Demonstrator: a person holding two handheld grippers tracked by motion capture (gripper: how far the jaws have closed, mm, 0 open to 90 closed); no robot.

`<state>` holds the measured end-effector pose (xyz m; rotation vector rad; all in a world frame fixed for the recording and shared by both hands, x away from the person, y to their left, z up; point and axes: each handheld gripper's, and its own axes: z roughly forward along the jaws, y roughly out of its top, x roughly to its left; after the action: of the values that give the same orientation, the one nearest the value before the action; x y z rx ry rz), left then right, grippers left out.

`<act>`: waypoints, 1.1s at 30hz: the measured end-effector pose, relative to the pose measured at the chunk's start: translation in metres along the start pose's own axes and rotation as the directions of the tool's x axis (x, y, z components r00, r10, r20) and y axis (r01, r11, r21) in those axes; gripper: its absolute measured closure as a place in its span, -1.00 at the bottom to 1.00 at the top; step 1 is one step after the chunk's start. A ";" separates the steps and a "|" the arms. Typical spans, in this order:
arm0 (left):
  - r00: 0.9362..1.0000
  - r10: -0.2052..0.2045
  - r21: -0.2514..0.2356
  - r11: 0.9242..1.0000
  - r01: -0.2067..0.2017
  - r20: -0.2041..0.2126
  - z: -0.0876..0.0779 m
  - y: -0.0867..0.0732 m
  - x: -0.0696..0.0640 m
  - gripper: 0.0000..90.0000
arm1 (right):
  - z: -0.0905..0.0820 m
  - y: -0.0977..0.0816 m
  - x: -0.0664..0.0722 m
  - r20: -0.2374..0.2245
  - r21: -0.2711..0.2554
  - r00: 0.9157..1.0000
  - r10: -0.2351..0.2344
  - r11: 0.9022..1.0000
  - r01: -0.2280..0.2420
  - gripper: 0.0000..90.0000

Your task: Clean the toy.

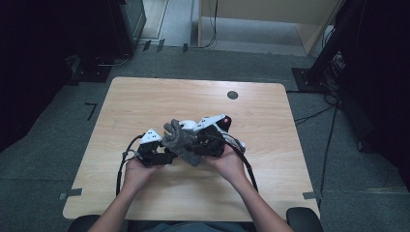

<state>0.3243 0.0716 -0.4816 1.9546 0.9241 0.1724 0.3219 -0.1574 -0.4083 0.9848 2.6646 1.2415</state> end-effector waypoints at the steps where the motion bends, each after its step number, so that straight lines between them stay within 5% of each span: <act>1: 1.000 -0.002 0.000 1.000 0.002 0.000 0.000 0.000 0.000 -0.32 | 0.001 -0.002 0.000 -0.010 0.003 1.000 0.010 1.000 -0.010 0.76; 17: 1.000 -0.011 0.023 1.000 0.011 0.007 -0.001 0.003 0.002 -0.23 | -0.002 -0.037 0.002 0.003 0.107 1.000 -0.001 0.994 0.001 0.76; 28: 1.000 -0.006 0.025 1.000 0.006 0.000 -0.001 0.003 0.002 -0.23 | -0.022 -0.059 0.008 0.048 0.127 0.999 -0.024 0.992 0.018 0.76; 33: 1.000 -0.005 0.025 1.000 0.005 0.000 -0.001 0.003 0.001 -0.23 | -0.036 -0.071 0.004 0.064 0.119 0.998 0.009 0.993 -0.016 0.76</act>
<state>0.3266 0.0721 -0.4793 1.9749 0.9346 0.1586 0.2703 -0.2132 -0.4329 1.0388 2.7150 1.0442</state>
